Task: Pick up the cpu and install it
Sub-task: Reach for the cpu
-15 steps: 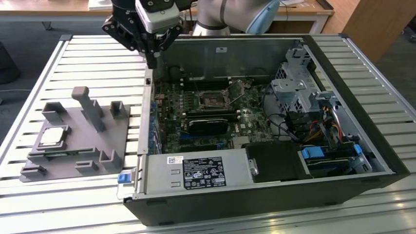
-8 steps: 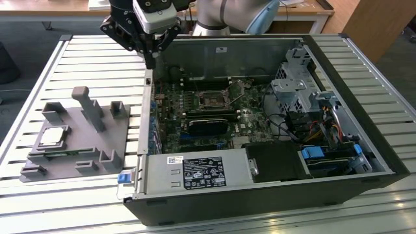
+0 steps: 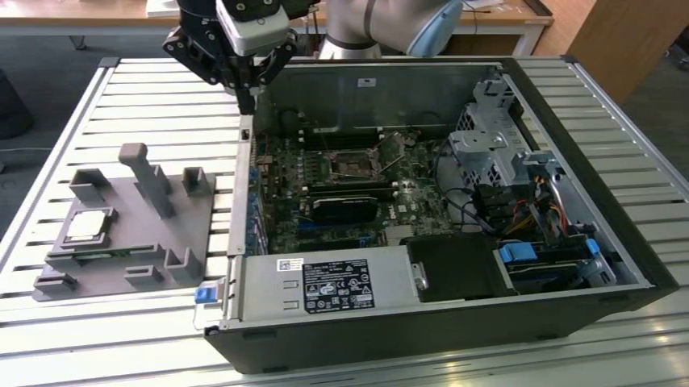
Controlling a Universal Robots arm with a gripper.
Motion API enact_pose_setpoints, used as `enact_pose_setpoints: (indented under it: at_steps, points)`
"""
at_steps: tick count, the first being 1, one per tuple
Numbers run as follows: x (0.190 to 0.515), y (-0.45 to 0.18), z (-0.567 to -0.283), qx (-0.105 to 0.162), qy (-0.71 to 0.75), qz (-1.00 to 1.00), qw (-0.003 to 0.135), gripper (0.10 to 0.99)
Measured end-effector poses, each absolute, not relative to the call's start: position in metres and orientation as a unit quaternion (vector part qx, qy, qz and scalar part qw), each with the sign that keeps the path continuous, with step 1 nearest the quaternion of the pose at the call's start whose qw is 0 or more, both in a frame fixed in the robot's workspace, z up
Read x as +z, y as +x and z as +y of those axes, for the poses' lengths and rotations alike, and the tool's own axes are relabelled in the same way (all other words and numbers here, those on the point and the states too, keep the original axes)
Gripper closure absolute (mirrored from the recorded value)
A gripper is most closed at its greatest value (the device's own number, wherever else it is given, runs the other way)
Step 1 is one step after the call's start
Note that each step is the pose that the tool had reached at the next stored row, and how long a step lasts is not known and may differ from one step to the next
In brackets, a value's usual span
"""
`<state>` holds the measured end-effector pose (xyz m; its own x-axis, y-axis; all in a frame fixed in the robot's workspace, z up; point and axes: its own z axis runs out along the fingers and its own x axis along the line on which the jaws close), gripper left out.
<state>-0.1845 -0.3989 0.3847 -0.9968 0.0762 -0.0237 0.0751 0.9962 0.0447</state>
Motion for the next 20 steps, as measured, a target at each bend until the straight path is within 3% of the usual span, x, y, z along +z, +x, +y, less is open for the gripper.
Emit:
enact_pose_setpoints:
  at_steps: [20]
  points:
    - [0.3836,-0.1922,-0.3989,0.022,0.038,0.999,0.013,0.980]
